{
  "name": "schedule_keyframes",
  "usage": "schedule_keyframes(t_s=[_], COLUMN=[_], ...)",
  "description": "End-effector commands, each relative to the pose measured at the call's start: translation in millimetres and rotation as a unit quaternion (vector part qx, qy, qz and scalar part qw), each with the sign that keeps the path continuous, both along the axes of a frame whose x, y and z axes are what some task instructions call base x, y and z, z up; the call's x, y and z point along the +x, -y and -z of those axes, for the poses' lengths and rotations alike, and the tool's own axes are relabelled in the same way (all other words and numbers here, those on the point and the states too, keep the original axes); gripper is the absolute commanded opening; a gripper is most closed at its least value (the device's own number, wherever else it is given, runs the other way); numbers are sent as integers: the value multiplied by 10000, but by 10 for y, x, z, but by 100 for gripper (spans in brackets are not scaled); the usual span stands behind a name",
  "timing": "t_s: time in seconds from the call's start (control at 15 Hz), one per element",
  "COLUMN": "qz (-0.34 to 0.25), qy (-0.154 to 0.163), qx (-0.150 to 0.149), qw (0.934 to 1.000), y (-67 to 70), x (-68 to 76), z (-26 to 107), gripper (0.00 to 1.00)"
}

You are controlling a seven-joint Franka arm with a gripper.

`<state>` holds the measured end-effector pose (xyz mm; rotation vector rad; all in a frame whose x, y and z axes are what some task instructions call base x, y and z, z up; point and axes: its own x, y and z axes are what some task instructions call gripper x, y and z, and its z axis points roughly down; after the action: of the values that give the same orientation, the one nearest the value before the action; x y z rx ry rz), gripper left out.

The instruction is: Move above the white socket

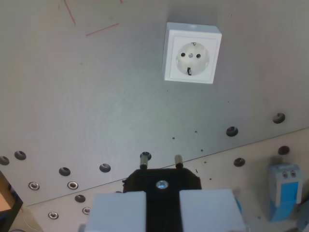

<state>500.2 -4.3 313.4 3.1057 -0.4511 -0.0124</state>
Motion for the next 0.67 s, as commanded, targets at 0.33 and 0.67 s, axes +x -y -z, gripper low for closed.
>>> schedule_keyframes(t_s=[0.33,0.67], qz=[172,239], qy=[349,426], qx=[-23,-35], qw=[9992,9988], y=[65,107], x=[-27,-57], z=[227,424], gripper=[0,0])
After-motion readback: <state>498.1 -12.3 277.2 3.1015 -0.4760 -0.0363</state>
